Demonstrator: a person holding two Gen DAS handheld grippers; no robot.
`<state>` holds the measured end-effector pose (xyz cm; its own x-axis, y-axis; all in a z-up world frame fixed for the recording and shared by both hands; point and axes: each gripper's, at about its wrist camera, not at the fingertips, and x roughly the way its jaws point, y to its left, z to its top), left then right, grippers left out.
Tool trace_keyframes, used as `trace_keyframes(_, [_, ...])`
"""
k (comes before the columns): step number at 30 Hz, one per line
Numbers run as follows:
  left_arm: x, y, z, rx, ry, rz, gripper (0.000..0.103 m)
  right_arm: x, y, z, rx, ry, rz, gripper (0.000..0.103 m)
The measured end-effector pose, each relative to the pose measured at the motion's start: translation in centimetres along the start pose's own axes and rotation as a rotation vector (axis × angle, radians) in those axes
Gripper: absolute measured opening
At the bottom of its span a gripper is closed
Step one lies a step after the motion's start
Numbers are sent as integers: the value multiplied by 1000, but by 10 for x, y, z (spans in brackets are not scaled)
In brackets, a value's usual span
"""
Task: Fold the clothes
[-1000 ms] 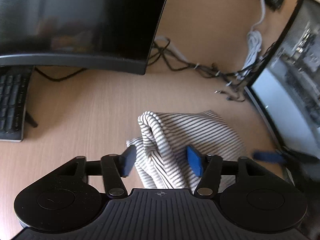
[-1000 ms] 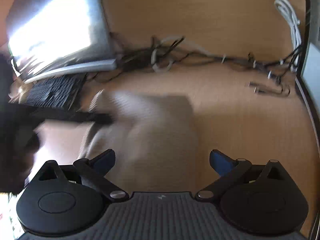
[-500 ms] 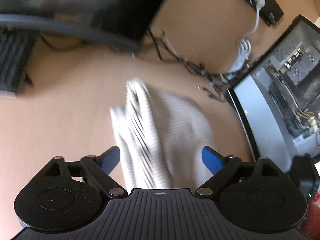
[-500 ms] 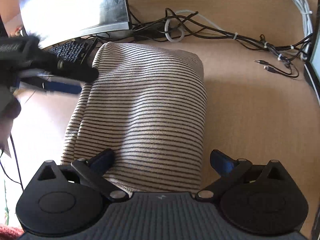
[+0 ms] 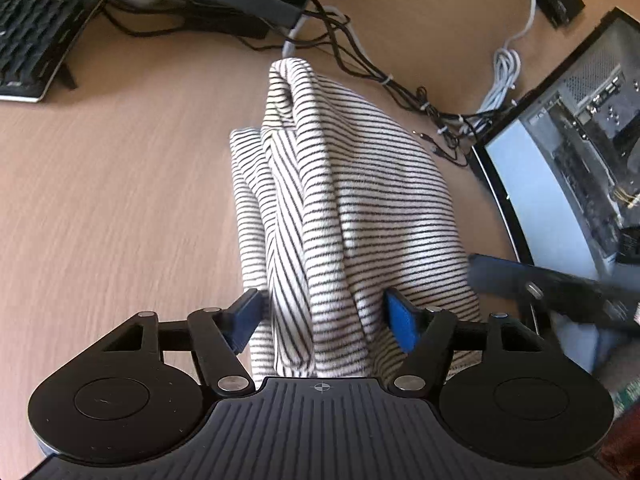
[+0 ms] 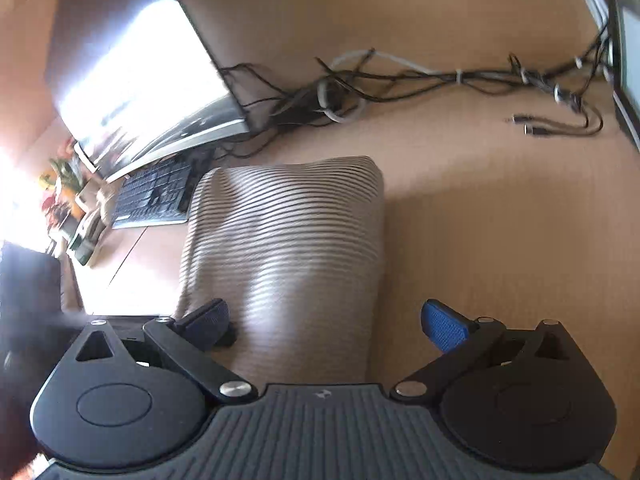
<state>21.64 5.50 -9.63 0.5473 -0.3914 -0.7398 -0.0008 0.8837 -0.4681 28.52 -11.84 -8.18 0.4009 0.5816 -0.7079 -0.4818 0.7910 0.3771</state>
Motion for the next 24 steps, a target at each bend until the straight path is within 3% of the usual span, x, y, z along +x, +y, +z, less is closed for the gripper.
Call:
trace_keyframes(4, [-2,4,-5,-26,-7,-2,70,12,-5,8,48,18,49,94])
trace_keyframes(10, [-22,29,-16,-99,-43,25,69,34,-9,21,105,48,121,91])
trace_keyframes(20, [-61,87,-20,-221,-143,103,68,95,68,53,-88,124,187,91])
trace_keyframes(24, [-66,103,-10,-224,-170,122,68,112,92,68,-142,128,178,91])
